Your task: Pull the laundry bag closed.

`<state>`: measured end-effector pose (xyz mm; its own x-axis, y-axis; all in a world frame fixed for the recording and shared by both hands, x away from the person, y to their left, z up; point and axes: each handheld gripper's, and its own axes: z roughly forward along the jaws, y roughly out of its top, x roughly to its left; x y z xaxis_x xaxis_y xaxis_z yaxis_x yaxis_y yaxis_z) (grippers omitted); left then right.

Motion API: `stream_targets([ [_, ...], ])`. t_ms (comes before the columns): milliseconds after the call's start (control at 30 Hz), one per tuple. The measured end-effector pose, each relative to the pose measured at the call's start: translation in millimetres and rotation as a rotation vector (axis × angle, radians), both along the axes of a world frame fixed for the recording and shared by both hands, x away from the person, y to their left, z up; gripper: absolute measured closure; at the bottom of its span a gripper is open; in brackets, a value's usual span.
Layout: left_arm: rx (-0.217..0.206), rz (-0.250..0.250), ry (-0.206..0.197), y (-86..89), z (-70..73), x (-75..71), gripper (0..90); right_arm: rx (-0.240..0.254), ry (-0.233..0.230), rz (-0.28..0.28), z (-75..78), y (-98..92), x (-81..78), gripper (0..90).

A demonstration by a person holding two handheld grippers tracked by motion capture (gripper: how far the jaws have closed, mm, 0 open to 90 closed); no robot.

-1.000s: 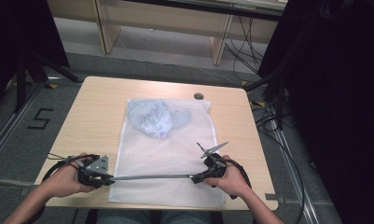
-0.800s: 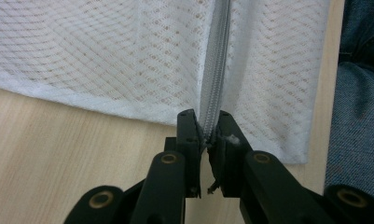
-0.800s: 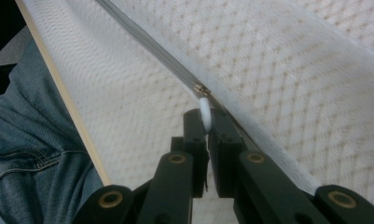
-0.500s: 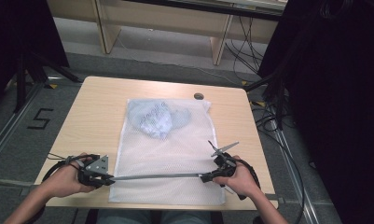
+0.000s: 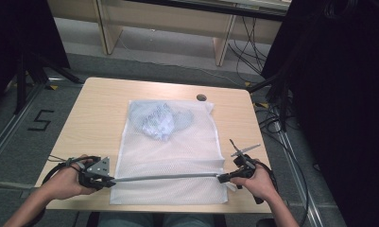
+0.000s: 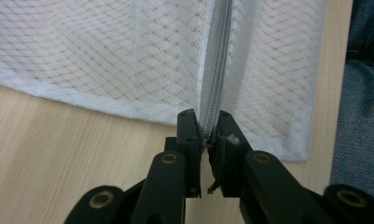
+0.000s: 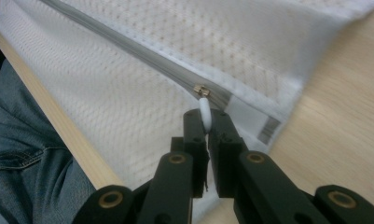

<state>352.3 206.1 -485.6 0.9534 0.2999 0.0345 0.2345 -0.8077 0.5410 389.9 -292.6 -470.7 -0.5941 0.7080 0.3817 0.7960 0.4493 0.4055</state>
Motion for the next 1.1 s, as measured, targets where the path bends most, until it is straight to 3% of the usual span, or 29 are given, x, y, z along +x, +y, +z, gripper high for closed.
stream_targets([
  [100, -0.023, 0.023, -0.002, -0.5, -1.0, -1.0, 82.1, -0.006, -0.008, -0.018, -0.4, -5.8, 0.8, 87.0],
  [133, -0.02, 0.024, -0.006, -0.2, -1.0, -0.7, 82.1, -0.009, -0.006, -0.01, -0.6, -6.9, 1.0, 87.0],
  [167, 0.003, 0.007, -0.011, 1.2, -0.1, 0.6, 82.1, -0.013, 0.011, -0.042, -0.7, -6.6, -0.1, 87.0],
  [200, -0.002, 0.01, -0.012, 1.7, -0.3, 0.6, 82.1, -0.03, 0.012, -0.03, -1.8, -8.6, 0.8, 87.0],
  [233, -0.004, 0.011, -0.01, 1.8, -0.3, 0.6, 82.1, -0.029, 0.028, -0.034, -2.6, -9.8, 1.6, 87.0],
  [400, -0.012, 0.011, -0.016, 1.7, -0.4, 1.0, 82.1, -0.016, 0.02, -0.041, -2.9, -9.5, -0.8, 87.0],
  [467, -0.007, 0.01, -0.014, 1.7, -0.9, 1.0, 82.1, -0.008, 0.02, -0.035, -3.9, -9.9, -1.0, 86.9],
  [567, -0.012, 0.02, -0.019, 3.4, -4.3, -0.6, 81.4, -0.01, 0.011, 0.017, -5.8, -7.9, -3.5, 86.1],
  [633, 0.001, 0.004, -0.033, 6.0, -3.6, -0.5, 80.6, -0.032, -0.033, 0.012, -4.4, -7.9, -5.8, 81.2],
  [667, 0.002, -0.002, -0.035, 6.9, -3.0, 0.1, 80.5, -0.019, -0.046, -0.004, -3.2, -8.6, -6.7, 80.9],
  [700, -0.034, 0.033, -0.036, 6.3, -3.9, -1.9, 80.3, 0.005, -0.059, 0.004, -2.5, -9.5, -6.2, 80.1],
  [733, -0.009, 0.009, -0.043, 7.9, -1.1, -0.2, 79.5, 0.024, -0.076, 0.001, -0.3, -10.6, -7.0, 78.2],
  [767, -0.019, 0.014, -0.047, 8.2, -0.7, -0.3, 78.1, 0.023, -0.073, -0.037, 2.1, -10.4, -8.8, 74.9],
  [800, -0.033, 0.021, -0.046, 8.6, -0.1, -0.4, 75.8, 0.034, -0.088, -0.03, 2.9, -10.9, -8.9, 70.4],
  [833, -0.033, 0.014, -0.046, 10.0, 1.4, -0.2, 73.3, 0.067, -0.129, -0.035, 3.5, -10.9, -8.6, 68.4],
  [900, -0.053, 0.022, -0.05, 12.2, 3.8, -0.5, 65.0, 0.075, -0.204, -0.085, 9.9, -11.4, -8.8, 66.3],
  [933, -0.088, 0.041, -0.05, 13.5, 5.4, -0.9, 61.7, 0.088, -0.22, -0.09, 10.4, -11.6, -8.1, 64.4],
  [967, -0.116, 0.059, -0.037, 14.3, 6.7, -0.7, 57.0, 0.076, -0.26, -0.133, 13.4, -12.1, -8.0, 62.8],
  [1000, -0.164, 0.103, -0.024, 13.1, 6.3, -1.2, 53.3, 0.067, -0.28, -0.141, 14.4, -13.1, -6.6, 62.5],
  [1100, -0.21, 0.143, -0.036, 9.4, 6.5, -0.1, 41.0, 0.019, -0.293, -0.171, 16.7, -15.3, -5.0, 61.5],
])
